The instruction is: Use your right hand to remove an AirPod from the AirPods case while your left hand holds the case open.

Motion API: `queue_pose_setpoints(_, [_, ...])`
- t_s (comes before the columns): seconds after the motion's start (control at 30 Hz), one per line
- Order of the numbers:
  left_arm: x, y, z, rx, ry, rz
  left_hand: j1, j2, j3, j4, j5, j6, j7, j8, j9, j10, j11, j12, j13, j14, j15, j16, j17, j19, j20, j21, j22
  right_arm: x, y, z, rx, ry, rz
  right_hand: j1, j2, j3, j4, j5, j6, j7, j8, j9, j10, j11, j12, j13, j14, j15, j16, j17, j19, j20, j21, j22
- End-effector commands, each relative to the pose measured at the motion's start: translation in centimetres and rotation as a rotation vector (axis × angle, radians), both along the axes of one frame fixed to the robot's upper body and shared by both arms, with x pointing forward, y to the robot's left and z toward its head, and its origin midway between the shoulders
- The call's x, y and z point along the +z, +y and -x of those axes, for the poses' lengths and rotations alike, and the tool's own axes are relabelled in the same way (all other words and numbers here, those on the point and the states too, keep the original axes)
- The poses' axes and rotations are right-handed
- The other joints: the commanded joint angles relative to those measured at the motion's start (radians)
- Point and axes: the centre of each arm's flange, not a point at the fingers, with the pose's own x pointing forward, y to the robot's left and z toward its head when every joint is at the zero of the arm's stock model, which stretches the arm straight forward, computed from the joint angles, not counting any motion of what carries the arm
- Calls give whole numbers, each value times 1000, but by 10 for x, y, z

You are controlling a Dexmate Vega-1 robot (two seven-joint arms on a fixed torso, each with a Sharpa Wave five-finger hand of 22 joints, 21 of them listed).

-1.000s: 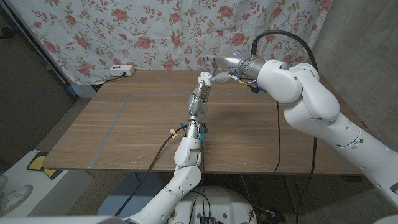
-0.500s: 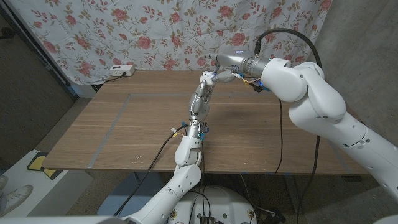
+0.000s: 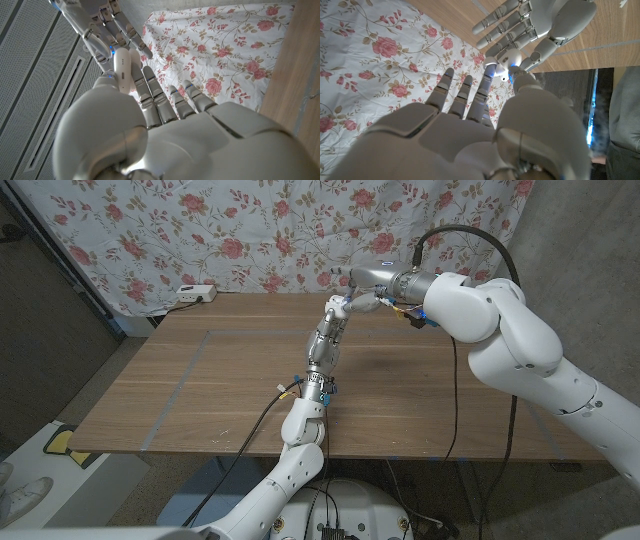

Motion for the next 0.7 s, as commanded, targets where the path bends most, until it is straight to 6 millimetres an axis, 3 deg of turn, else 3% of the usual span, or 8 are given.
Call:
queue_pose_setpoints(0.03, [-1, -6, -3, -23, 6, -14, 7, 12, -1, 7, 8, 30, -34, 0, 3, 8, -1, -3, 5, 19, -18, 0, 4, -1, 5, 5, 2, -1, -2, -1, 7, 7, -17, 20, 1, -4, -2, -12, -4, -4, -2, 3, -10, -2, 13, 17, -1, -55, 9, 7, -1, -2, -3, 2])
queue_pose_setpoints(0.7, [-2, -10, -4, -37, 5, -24, 11, 12, -5, 12, 8, 32, -32, 2, 5, 7, -1, -4, 9, 19, -17, -1, 4, -4, 5, 4, 4, -5, -3, -3, 22, 18, -49, 60, 12, -17, -8, -54, -5, -11, -2, 5, -62, -23, 67, 102, 4, -66, 21, 35, -9, -9, -4, 2])
